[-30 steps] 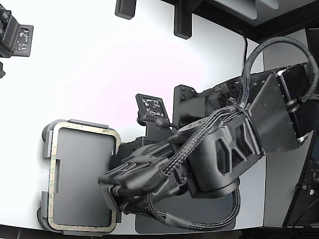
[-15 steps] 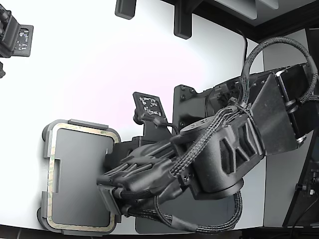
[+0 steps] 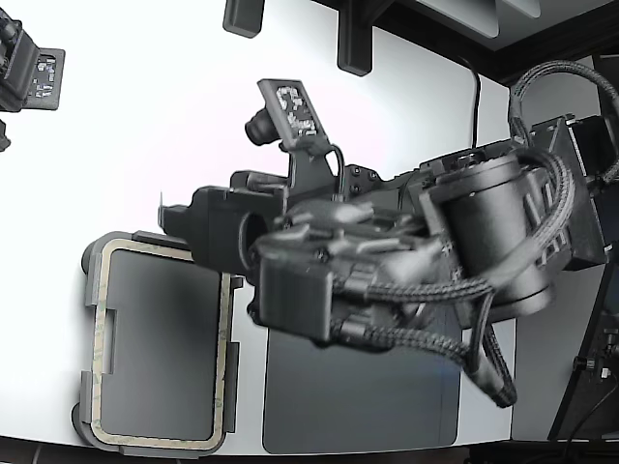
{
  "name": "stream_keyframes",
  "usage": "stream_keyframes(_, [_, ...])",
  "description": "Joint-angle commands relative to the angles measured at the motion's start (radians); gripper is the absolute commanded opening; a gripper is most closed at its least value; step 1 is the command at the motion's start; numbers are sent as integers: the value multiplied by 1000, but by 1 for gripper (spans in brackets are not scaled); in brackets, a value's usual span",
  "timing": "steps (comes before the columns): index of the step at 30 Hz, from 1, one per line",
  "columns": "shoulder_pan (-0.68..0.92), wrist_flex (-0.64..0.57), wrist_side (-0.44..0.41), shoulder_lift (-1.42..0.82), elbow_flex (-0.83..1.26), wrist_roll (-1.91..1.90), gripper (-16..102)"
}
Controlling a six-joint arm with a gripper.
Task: Grab top frame and put it into gray box.
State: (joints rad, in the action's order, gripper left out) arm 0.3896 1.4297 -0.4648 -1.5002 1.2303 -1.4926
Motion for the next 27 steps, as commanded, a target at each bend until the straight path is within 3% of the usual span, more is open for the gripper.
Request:
stream_keyframes(1, [-86, -97, 20, -186, 123, 652, 95])
stream_keyframes(3, [-160, -137, 109, -308, 238, 862, 100])
stream_keyframes(7, [-310, -250, 313, -583, 532, 1157, 100])
stream_keyframes(11, [-397, -443, 410, -853, 877, 1319, 100])
stream_keyframes(18, [-451, -488, 428, -1150, 1190, 1370, 100])
stream_keyframes(27, [-449, -474, 411, -1419, 1399, 1391, 100])
